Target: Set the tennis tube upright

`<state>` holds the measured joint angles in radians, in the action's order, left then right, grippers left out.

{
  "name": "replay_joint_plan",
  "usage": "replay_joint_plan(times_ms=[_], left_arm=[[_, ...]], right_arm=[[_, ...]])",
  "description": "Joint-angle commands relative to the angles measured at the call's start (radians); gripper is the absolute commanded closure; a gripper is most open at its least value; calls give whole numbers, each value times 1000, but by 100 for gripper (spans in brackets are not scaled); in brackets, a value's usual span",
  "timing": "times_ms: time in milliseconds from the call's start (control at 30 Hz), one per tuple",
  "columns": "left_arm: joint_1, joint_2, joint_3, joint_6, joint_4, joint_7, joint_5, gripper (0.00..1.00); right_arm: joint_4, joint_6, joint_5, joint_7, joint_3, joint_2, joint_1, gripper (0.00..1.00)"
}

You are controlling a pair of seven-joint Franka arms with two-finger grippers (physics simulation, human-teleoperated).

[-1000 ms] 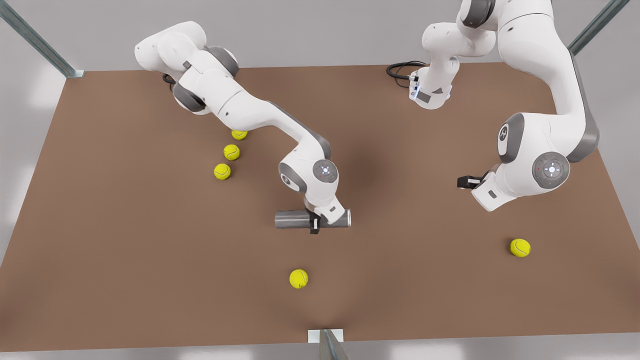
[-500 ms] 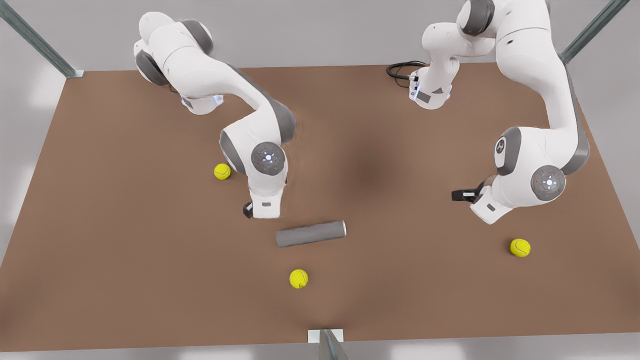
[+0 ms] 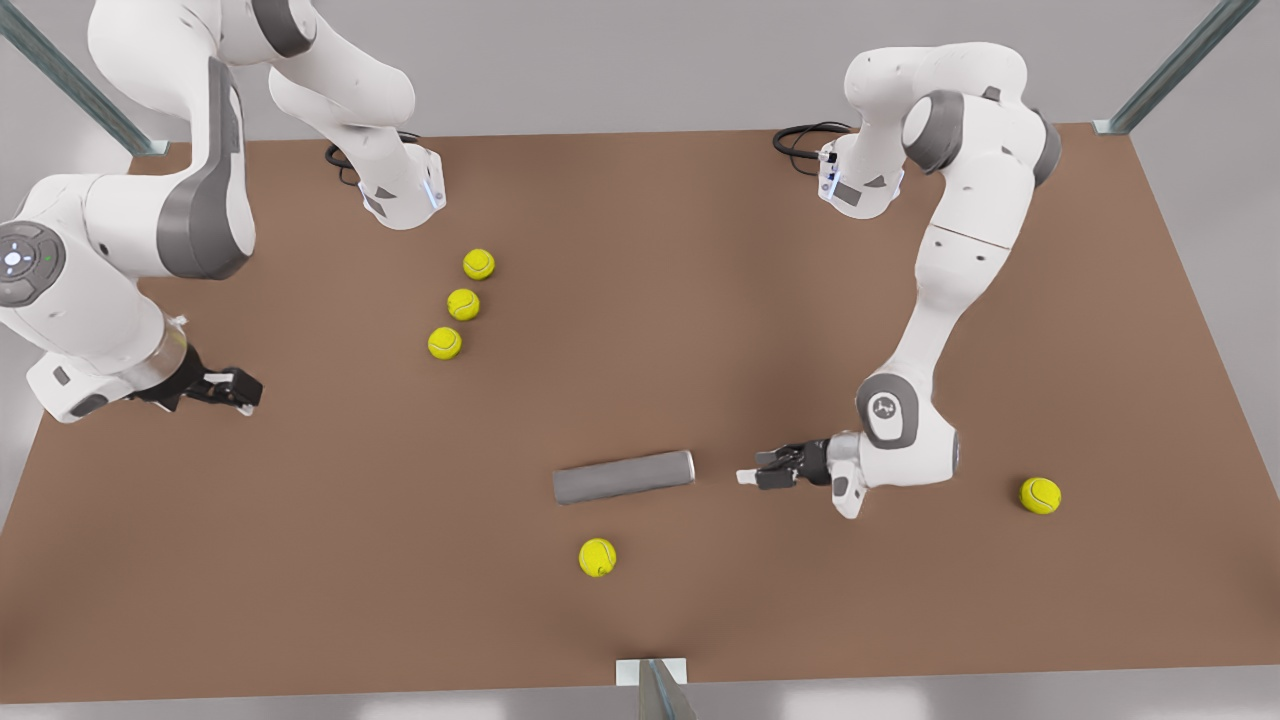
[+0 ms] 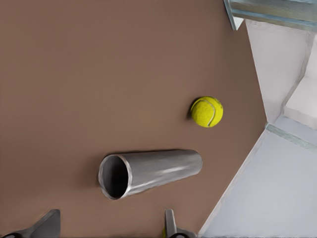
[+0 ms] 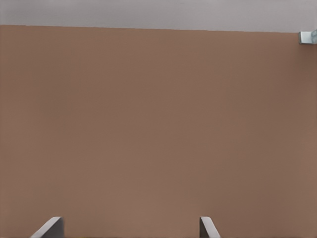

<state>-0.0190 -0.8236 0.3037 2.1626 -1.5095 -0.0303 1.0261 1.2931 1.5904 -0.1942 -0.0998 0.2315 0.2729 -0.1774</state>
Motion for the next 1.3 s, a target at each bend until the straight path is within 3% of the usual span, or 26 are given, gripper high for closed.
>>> replay_joint_plan(times_ms=[0, 433, 1267], left_arm=[[-2, -5, 0, 0, 0, 3, 154, 0], [-62, -94, 18, 8, 3, 434, 350, 0], [-113, -196, 20, 95, 133, 566, 348, 0]], right_arm=[[-2, 0, -1, 0, 0, 0, -1, 0], [-3, 99, 22, -8, 2, 49, -31, 0], [0, 68, 64, -6, 9, 48, -34, 0]])
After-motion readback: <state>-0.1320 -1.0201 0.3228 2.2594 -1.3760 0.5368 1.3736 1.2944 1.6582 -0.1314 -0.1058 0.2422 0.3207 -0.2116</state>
